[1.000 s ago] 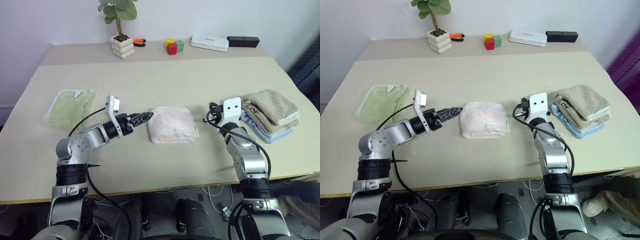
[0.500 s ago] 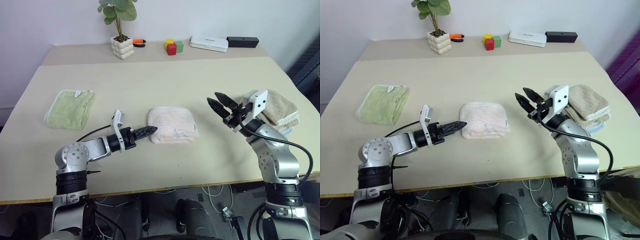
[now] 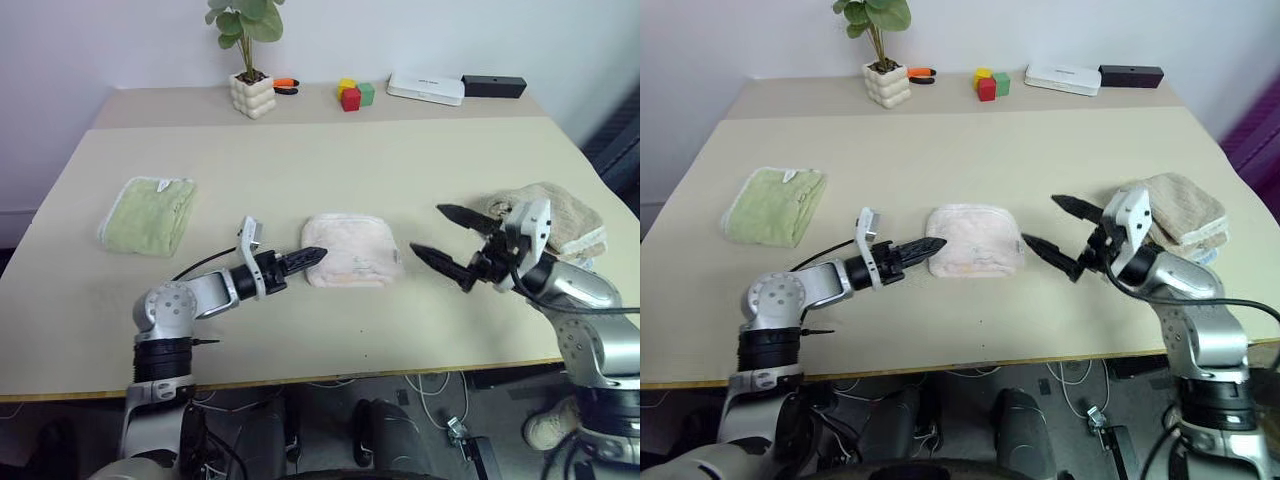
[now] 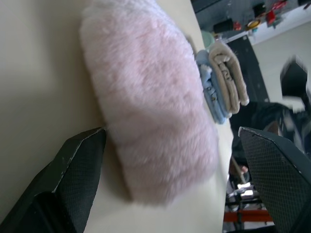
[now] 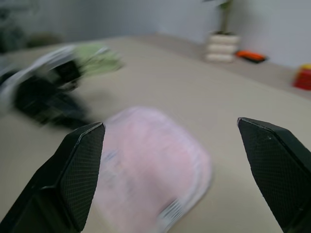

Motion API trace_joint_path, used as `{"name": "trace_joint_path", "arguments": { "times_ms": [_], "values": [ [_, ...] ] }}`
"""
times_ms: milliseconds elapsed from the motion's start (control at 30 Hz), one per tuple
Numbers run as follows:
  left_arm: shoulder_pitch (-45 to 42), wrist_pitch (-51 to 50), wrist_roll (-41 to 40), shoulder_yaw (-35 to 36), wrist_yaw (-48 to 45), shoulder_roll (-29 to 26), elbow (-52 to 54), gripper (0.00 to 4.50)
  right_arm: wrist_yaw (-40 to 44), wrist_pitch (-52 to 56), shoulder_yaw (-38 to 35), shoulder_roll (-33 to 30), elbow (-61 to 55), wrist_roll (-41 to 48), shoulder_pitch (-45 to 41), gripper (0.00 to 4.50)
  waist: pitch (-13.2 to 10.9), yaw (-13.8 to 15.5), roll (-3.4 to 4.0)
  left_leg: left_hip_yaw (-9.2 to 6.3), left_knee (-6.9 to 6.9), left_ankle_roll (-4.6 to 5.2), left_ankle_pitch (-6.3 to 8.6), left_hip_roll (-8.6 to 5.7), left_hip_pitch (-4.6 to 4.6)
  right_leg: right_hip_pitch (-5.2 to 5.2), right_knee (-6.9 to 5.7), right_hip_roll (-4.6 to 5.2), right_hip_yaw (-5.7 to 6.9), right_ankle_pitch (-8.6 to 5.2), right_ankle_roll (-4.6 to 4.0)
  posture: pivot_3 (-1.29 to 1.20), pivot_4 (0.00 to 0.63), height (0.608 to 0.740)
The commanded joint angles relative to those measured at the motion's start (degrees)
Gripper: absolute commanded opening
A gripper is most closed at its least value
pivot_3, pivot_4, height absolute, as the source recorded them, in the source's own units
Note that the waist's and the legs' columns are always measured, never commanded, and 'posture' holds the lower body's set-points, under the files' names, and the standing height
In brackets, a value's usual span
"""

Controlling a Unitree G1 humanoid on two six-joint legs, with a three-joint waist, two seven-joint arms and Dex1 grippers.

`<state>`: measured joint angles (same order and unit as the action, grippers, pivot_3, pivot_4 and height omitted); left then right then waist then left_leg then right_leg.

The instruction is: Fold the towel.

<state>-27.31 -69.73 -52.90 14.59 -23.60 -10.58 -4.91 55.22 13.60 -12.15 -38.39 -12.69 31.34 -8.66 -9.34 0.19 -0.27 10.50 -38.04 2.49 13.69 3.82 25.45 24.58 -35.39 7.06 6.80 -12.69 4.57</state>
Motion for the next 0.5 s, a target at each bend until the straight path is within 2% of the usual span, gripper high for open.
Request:
{"name": "trace_joint_path", "arguments": {
  "times_ms": [33, 233, 333, 433, 500],
  "values": [
    [-0.5, -1.2, 0.2, -1.5, 0.4, 1.5, -1.5, 4.5, 2.4, -3.6, -1.9, -2.5, -2.5, -1.4, 1.0, 4.42, 0.0, 0.1, 0.0, 0.0, 0.0, 0.0, 0.0, 0.0, -0.01, 0.0, 0.0, 0.0, 0.0, 0.0, 0.0, 0.0, 0.15, 0.74],
    [-2.5, -2.2, 0.3, -0.6, 3.1, 4.7, -5.1, 4.5, 1.2, -5.2, -1.3, -2.5, -1.5, -3.1, 0.8, 4.42, 0.0, 0.7, 0.0, -0.04, -0.03, 0.02, 0.01, -0.02, -0.02, -0.03, 0.02, 0.06, 0.06, 0.0, -0.01, 0.0, 0.15, 0.74],
    [-5.2, -2.6, 0.5, 1.0, 6.3, 7.6, -10.1, 4.5, -0.5, -6.9, -1.1, -1.5, -0.7, -4.9, 0.6, 4.42, 0.0, 0.7, -0.01, -0.07, -0.07, 0.07, 0.04, -0.07, -0.03, -0.1, 0.06, 0.11, 0.09, 0.0, -0.01, 0.0, 0.15, 0.74],
    [-7.5, -3.4, 0.8, 2.5, 8.9, 9.3, -13.2, 3.62, -0.7, -7.6, -1.2, -1.6, -0.4, -5.5, 0.9, 4.5, 0.0, 0.7, -0.01, -0.22, -0.16, 0.13, 0.08, -0.13, -0.04, -0.06, 0.12, 0.16, 0.23, 0.0, -0.01, 0.0, 0.15, 0.74],
    [-8.5, -3.5, 1.1, 2.3, 9.0, 9.4, -14.4, 2.64, -0.4, -8.9, -1.6, -2.2, -0.5, -6.2, 1.5, 4.5, 0.0, 0.5, -0.02, -0.22, -0.16, 0.2, 0.12, -0.15, -0.04, -0.13, 0.17, 0.18, 0.23, 0.0, 0.0, 0.0, 0.15, 0.74]
  ]
}}
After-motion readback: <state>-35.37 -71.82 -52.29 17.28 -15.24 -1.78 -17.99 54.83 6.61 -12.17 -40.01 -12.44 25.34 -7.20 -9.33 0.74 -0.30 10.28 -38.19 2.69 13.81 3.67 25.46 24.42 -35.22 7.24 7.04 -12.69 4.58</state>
